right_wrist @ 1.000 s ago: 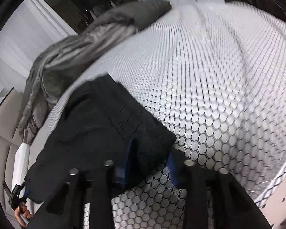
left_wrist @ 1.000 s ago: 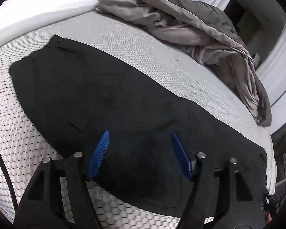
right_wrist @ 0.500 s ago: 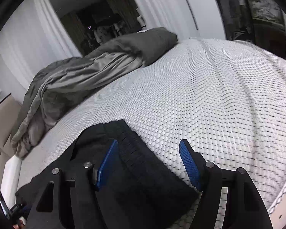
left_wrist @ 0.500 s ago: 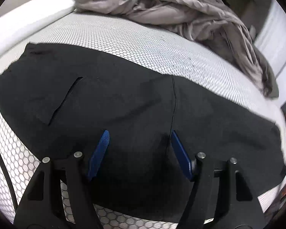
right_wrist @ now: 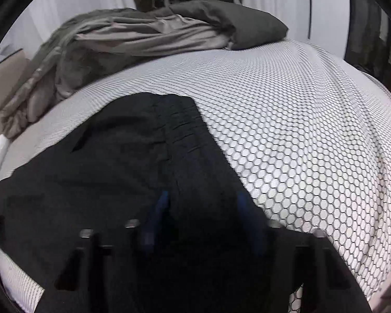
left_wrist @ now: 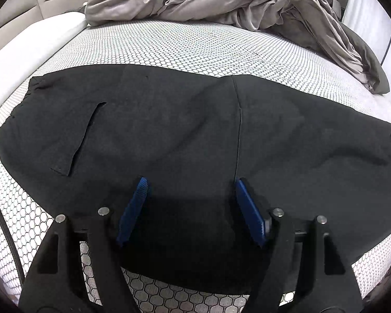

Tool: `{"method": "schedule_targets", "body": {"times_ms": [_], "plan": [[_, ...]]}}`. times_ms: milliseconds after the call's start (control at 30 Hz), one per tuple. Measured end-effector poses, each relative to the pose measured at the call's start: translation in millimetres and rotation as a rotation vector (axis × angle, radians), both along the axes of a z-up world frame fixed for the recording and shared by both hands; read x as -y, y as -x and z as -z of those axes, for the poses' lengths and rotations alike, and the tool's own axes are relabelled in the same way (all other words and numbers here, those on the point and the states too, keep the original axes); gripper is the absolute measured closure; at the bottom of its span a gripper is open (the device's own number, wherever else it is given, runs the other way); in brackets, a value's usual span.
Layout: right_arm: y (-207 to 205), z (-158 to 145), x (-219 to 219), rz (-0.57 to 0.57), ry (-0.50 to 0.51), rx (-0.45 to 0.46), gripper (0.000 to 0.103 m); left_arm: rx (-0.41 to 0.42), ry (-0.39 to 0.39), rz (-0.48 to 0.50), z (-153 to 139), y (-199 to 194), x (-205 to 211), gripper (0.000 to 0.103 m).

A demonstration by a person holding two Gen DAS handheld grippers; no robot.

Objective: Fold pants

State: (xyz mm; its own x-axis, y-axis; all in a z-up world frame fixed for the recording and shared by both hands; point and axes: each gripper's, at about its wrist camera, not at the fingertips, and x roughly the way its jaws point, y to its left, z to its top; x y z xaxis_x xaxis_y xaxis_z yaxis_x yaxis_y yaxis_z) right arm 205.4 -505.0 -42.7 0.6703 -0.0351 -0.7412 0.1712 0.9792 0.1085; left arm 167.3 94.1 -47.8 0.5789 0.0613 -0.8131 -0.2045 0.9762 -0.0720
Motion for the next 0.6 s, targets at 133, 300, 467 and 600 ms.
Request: {"method": "schedule_targets", "body": {"times_ms": [133,300,467,600], "plan": [[20,-14,-4,0.001,-0.031,0.073,0.07,0.001,0.006,0.0,-1,2,-2,0.035],[36,-22,-6,0.004,0.04,0.087,0.068,0.0,0.016,0.013,0,3,-1,0.033],[31,-6,-7,0.048,0.097,0.019,0.051,0.014,0.028,0.003,-5,8,-3,0.032],[61,-35,-14,0.024,0.074,0.143,0.038,0.081,0.059,0.056,-22,26,2,0.032]]}}
